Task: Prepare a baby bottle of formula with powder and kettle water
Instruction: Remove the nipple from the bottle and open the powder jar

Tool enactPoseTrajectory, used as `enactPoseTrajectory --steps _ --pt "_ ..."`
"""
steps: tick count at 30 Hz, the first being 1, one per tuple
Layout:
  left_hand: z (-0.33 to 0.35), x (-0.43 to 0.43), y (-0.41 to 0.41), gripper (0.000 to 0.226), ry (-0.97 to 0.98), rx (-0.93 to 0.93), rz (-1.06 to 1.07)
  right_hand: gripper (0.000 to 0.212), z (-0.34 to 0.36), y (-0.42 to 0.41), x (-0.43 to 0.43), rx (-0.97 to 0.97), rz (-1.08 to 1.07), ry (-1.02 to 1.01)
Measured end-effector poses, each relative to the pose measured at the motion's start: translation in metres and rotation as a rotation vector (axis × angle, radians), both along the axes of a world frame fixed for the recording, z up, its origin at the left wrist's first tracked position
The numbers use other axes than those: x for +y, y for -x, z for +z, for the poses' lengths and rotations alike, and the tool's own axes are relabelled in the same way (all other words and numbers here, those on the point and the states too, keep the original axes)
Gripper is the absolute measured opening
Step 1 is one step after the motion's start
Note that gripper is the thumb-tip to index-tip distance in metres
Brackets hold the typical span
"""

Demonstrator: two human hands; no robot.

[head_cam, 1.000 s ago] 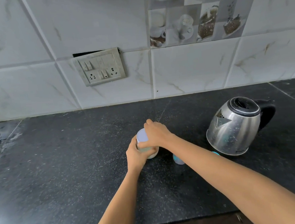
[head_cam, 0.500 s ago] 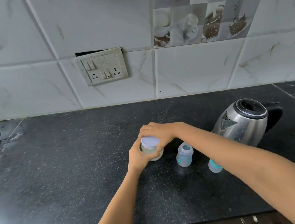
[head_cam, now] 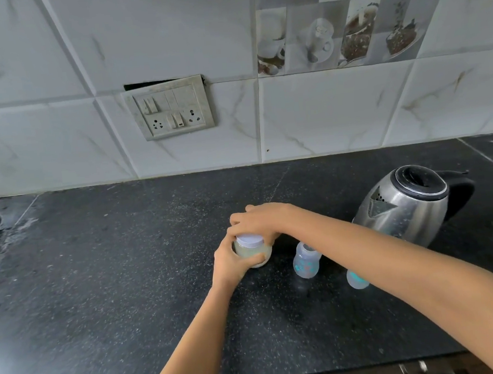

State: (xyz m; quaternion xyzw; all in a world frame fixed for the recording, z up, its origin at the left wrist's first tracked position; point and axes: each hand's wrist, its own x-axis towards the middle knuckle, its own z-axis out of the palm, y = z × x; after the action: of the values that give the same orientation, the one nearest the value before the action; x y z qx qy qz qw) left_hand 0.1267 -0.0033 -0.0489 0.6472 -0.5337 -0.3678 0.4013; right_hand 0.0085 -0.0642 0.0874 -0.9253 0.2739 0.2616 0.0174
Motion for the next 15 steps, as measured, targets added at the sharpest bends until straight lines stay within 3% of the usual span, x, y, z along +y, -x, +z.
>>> enactPoseTrajectory --steps 9,11,15 --pt "-0.003 -0.003 -0.001 0.066 0.004 -0.020 -0.027 0.055 -0.016 0.021 -0.011 -0.201 0.305 -0.013" --pt "-0.002 -0.002 -0.001 0.071 -0.004 -0.014 -0.032 0.064 -0.018 0.025 -0.014 -0.215 0.256 -0.062" --pt "0.001 0.000 0.000 0.073 -0.010 0.007 -0.029 0.075 -0.015 0.019 -0.010 -0.245 -0.110 -0.143"
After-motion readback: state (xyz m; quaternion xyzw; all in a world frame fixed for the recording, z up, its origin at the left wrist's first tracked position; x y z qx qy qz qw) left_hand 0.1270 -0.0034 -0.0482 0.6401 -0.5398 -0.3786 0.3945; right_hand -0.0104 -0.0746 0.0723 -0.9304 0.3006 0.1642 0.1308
